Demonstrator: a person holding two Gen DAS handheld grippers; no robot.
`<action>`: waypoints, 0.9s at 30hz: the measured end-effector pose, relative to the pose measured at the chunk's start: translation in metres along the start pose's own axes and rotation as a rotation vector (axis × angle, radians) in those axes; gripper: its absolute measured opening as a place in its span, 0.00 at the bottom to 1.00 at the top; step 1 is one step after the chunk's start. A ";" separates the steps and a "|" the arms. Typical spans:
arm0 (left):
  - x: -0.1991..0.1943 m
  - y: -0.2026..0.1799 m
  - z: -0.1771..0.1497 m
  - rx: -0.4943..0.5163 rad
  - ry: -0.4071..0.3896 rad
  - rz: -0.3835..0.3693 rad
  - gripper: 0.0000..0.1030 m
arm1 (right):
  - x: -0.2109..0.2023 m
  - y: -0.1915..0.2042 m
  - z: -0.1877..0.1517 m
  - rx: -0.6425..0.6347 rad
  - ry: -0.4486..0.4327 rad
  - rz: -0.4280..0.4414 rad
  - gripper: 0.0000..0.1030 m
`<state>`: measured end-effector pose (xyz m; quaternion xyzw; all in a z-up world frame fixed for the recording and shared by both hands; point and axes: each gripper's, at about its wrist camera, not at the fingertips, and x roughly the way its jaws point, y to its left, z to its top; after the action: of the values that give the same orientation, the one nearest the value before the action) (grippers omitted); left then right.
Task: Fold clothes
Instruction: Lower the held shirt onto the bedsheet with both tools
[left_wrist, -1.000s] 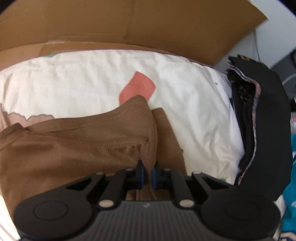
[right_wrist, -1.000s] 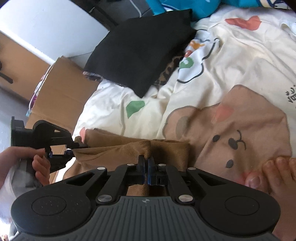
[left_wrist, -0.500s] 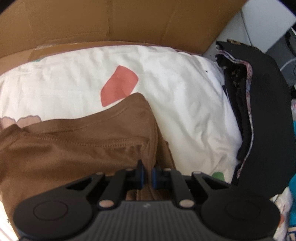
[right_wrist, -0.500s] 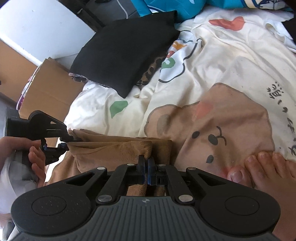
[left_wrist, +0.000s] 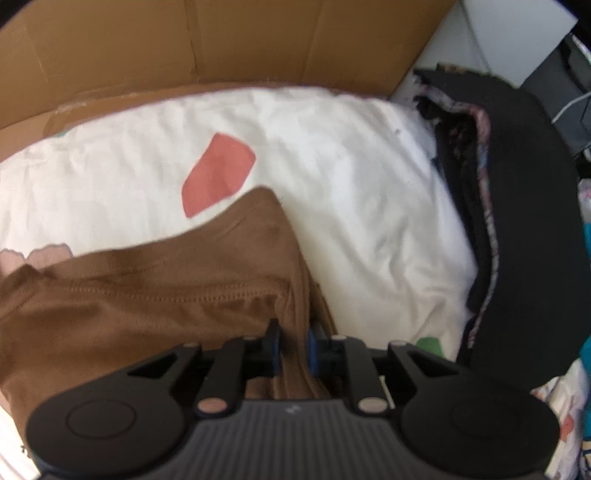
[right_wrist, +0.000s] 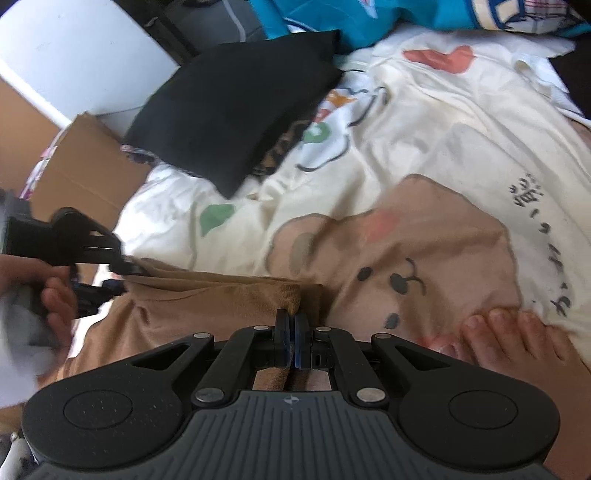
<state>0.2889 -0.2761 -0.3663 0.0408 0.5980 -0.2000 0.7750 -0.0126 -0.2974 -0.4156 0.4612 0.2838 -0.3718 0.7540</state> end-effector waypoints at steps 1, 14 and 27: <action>-0.006 0.002 0.001 -0.005 -0.014 -0.009 0.20 | -0.001 0.000 0.000 0.007 -0.001 -0.010 0.00; -0.030 0.017 -0.031 0.102 0.037 -0.021 0.16 | -0.021 0.016 0.010 -0.011 -0.070 0.011 0.02; 0.021 0.009 -0.044 0.193 0.046 -0.051 0.15 | 0.024 0.024 0.023 -0.036 0.102 0.123 0.05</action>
<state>0.2567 -0.2601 -0.4000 0.1046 0.5944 -0.2756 0.7482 0.0228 -0.3181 -0.4135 0.4824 0.2995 -0.2957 0.7682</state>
